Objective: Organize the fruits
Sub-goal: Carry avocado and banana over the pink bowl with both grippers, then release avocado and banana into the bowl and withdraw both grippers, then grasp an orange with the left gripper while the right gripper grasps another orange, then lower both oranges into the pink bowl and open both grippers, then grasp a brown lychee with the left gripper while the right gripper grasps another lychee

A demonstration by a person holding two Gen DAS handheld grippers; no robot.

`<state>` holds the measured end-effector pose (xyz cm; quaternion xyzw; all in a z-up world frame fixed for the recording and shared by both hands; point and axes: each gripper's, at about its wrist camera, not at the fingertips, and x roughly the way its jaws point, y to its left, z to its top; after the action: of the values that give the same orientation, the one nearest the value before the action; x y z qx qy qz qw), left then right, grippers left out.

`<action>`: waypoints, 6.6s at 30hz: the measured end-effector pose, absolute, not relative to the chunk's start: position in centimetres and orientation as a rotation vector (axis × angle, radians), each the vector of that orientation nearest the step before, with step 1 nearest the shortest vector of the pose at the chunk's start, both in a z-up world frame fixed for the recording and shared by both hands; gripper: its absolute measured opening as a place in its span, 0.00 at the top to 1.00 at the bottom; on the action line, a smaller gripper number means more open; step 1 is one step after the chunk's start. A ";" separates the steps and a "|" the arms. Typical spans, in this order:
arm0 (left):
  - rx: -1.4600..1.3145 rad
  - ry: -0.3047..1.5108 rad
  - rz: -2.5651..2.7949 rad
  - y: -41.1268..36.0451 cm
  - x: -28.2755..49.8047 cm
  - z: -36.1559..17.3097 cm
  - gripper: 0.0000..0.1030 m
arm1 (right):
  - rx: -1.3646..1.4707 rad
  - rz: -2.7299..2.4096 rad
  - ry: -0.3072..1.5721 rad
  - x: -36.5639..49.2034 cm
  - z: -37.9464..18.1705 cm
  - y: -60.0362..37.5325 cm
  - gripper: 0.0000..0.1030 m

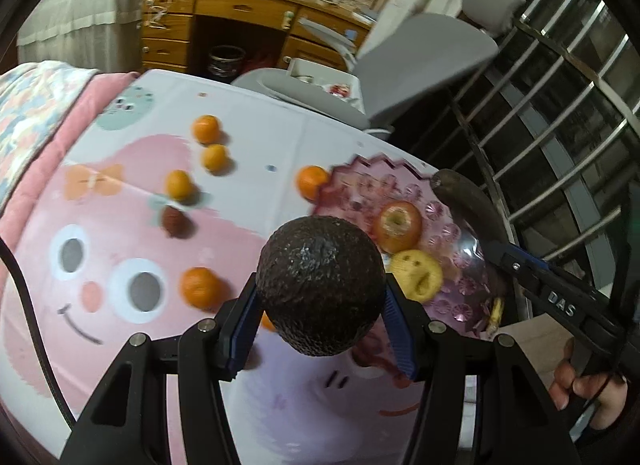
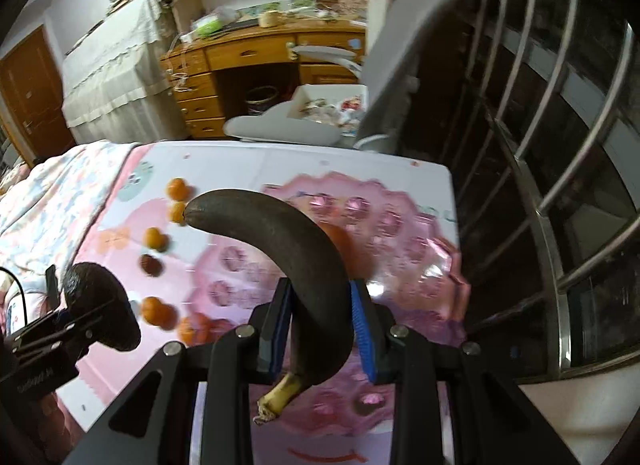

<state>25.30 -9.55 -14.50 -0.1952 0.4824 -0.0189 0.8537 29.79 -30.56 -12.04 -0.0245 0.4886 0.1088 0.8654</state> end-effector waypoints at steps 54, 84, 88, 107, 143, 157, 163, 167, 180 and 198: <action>-0.159 1.218 -0.340 2.9 20.6 -12.7 0.27 | 0.493 -0.101 1.319 20.7 -15.7 -23.1 0.61; 0.027 1.421 -0.416 1.3 26.8 -17.9 0.12 | 0.286 -0.017 1.071 18.3 -20.2 -16.1 0.42; 0.006 1.438 -0.373 1.0 28.5 -20.0 0.12 | 0.247 0.022 1.047 19.6 -21.9 -16.4 0.42; 0.033 1.537 -0.393 -2.2 32.5 -27.3 0.28 | 0.136 0.101 0.995 22.5 -26.2 -15.6 0.42; 0.014 1.299 -0.387 -4.1 33.6 -14.3 0.63 | 0.121 0.181 0.832 19.0 -17.5 -16.8 0.56; -0.011 1.232 -0.525 -10.1 36.5 -13.1 0.63 | 0.139 0.019 0.844 19.6 -15.5 -23.9 0.56; 0.005 1.290 -0.539 -12.5 37.2 -16.3 0.63 | 0.171 -0.026 0.940 20.3 -17.7 -26.5 0.56; 0.012 1.324 -0.544 -13.5 37.5 -18.0 0.63 | 0.199 -0.046 0.964 20.3 -18.5 -27.6 0.56; 0.017 1.329 -0.525 -13.2 37.6 -17.9 0.34 | 0.333 -0.098 0.966 20.5 -18.3 -29.1 0.48; 0.025 1.232 -0.442 -3.4 34.5 -13.3 0.22 | 0.512 -0.126 0.957 18.0 -16.3 -25.8 0.43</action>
<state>34.47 -3.42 -13.35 0.0118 0.5730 -0.2055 0.7933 17.99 -25.84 -16.27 0.2436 0.4553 -0.0600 0.8543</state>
